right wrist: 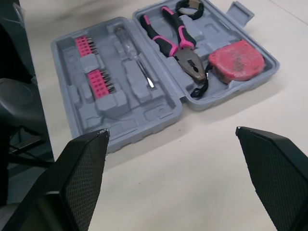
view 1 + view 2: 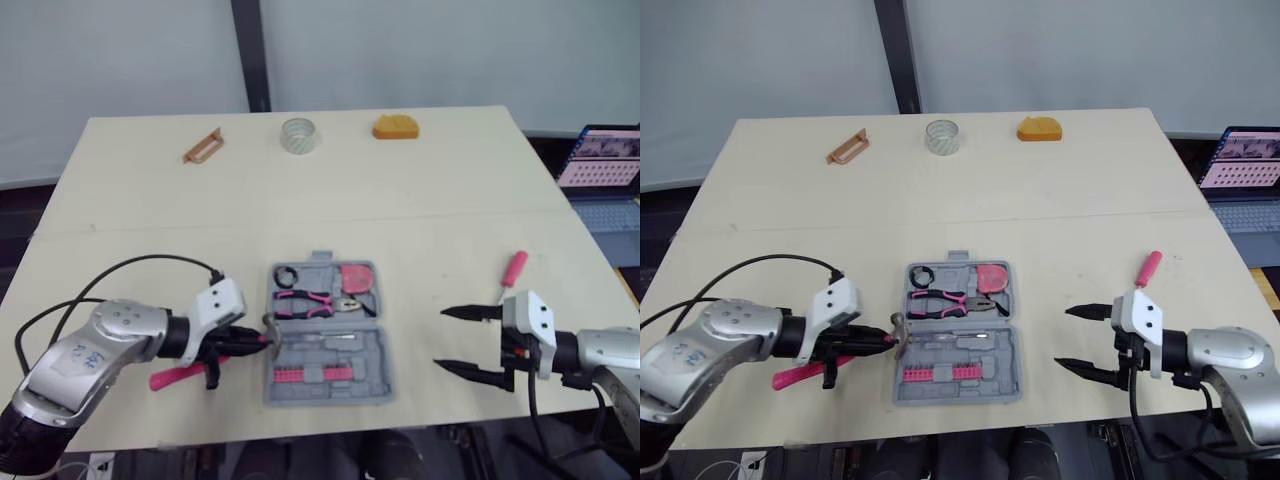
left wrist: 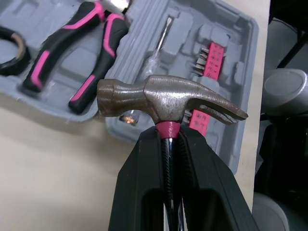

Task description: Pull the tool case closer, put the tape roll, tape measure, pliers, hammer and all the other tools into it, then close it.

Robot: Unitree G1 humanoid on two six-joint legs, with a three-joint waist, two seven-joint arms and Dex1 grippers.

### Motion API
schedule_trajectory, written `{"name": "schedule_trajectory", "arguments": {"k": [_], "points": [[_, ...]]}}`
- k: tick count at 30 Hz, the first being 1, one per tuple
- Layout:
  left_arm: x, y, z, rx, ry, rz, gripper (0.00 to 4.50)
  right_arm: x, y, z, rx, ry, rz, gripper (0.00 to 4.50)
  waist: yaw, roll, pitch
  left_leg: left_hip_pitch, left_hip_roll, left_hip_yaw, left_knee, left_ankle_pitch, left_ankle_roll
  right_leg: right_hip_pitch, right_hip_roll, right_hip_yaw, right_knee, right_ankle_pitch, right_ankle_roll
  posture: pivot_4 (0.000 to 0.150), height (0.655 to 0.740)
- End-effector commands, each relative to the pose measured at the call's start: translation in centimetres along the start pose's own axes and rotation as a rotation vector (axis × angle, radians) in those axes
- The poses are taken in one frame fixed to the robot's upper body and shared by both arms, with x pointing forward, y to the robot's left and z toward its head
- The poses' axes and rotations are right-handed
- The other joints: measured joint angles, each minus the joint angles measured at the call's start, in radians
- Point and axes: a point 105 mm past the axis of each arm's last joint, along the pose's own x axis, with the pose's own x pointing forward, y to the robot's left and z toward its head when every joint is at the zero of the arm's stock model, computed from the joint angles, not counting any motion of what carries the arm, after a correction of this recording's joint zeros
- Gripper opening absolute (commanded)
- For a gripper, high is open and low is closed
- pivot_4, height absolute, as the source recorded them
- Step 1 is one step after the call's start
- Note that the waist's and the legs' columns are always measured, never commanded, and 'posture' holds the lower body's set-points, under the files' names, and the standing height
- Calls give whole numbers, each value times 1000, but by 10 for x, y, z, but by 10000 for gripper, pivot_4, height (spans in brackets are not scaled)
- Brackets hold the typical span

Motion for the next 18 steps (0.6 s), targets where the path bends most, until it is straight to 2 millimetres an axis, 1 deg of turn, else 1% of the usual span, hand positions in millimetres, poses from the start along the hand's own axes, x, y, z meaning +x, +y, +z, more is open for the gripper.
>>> {"name": "schedule_trajectory", "arguments": {"k": [1,6,10,11,12,13,14,15,18], "points": [[8,-7,10,86,0,-33,185,-3,0,7,25,-34,-1,45000,-1,0,0,0,0,0,0,0,0,0,0,0,0,0,0,1500,7400],[28,-13,18,127,3,-69,185,-4,5,8,35,-32,28,45000,0,0,0,0,0,0,0,0,0,0,0,0,0,0,0,1500,7400],[40,-17,33,174,-3,-104,185,-3,9,10,54,-48,46,45000,-4,2,1,-1,-1,-6,0,0,1,6,-1,-6,-2,0,0,1500,7400],[42,-17,37,179,-6,-107,185,-3,9,11,52,-49,43,45000,-6,3,0,-7,-5,-19,-1,1,3,19,-5,-20,-7,0,0,1500,7400],[43,-17,40,182,-6,-109,185,-3,10,11,52,-50,42,45000,-7,4,1,-4,-6,-24,-1,2,3,24,-6,-27,-10,0,0,1500,7400],[45,-17,44,191,-9,-107,185,-3,9,11,59,-50,38,45000,-8,5,1,-5,-6,-32,-1,2,3,33,-6,-35,-15,0,0,1500,7400],[47,-16,48,199,-10,-111,185,-3,9,11,63,-51,38,45000,-8,5,1,-5,-8,-39,-1,3,2,37,-6,-42,-17,0,0,1500,7400],[50,-17,52,205,-12,-116,185,-2,10,11,66,-52,39,45000,-3,5,1,0,-6,-39,2,3,1,34,-5,-40,-16,0,0,1500,7400],[59,-18,63,240,-11,-129,185,-2,10,11,60,-52,43,45000,12,5,1,-2,-5,-36,2,4,0,32,-3,-36,-17,0,0,1500,7400]]}}
